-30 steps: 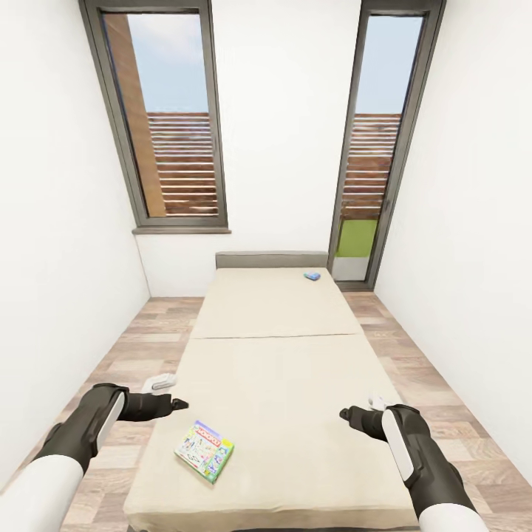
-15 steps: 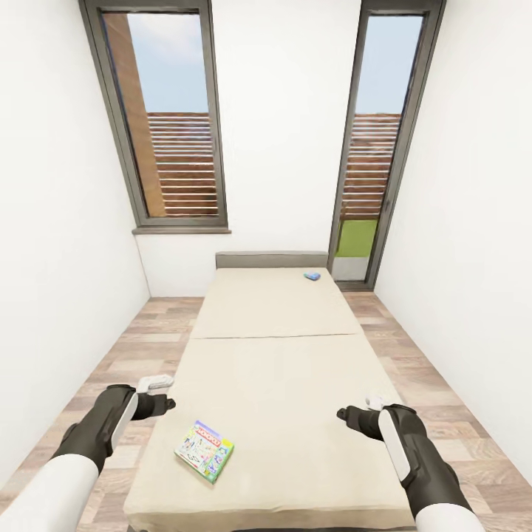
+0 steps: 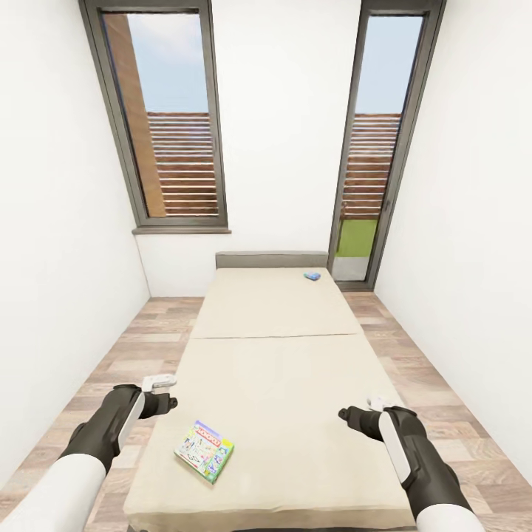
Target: Put all the toys in the child's room - the three board games (two on the bed and one on the table), the two jigsaw puzzles on the table, and the tennis ball on the table - inside the toy box on the table in the child's room.
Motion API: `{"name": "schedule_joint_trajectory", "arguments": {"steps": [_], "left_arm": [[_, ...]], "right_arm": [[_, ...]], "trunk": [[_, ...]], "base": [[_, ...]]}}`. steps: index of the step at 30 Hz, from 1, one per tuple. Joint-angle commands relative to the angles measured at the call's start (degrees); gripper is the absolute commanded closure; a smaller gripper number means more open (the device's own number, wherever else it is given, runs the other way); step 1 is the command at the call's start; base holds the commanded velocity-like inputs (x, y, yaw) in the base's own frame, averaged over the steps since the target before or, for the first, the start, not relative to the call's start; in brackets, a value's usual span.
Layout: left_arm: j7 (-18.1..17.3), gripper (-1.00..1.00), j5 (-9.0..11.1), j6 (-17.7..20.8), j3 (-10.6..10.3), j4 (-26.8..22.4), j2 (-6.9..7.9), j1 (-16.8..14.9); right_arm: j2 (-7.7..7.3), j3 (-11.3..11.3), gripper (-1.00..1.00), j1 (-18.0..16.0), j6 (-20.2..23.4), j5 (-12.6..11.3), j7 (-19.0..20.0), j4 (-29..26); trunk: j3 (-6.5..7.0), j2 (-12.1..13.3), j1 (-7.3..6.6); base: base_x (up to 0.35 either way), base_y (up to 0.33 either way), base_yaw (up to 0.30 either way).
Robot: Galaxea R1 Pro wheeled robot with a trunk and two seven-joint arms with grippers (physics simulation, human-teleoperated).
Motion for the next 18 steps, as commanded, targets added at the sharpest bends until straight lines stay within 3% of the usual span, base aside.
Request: {"name": "schedule_joint_trajectory", "arguments": {"steps": [1, 18], "left_arm": [[-0.2, -1.00, 0.0, 0.3, 0.1, -0.1, -0.02, 0.0], [-0.2, -1.00, 0.1, 0.3, 0.0, -0.1, -0.16, 0.0]], "right_arm": [[0.10, -0.1, -1.00, 0.0, 0.2, -0.6, -0.5, -0.1], [0.34, -0.2, -1.00, 0.0, 0.0, -0.6, -0.4, 0.0]], "trunk": [[-0.12, -0.1, 0.03], [-0.12, -0.1, 0.03]], "base": [[0.000, 0.000, 0.000], [0.124, 0.043, 0.000]]}}
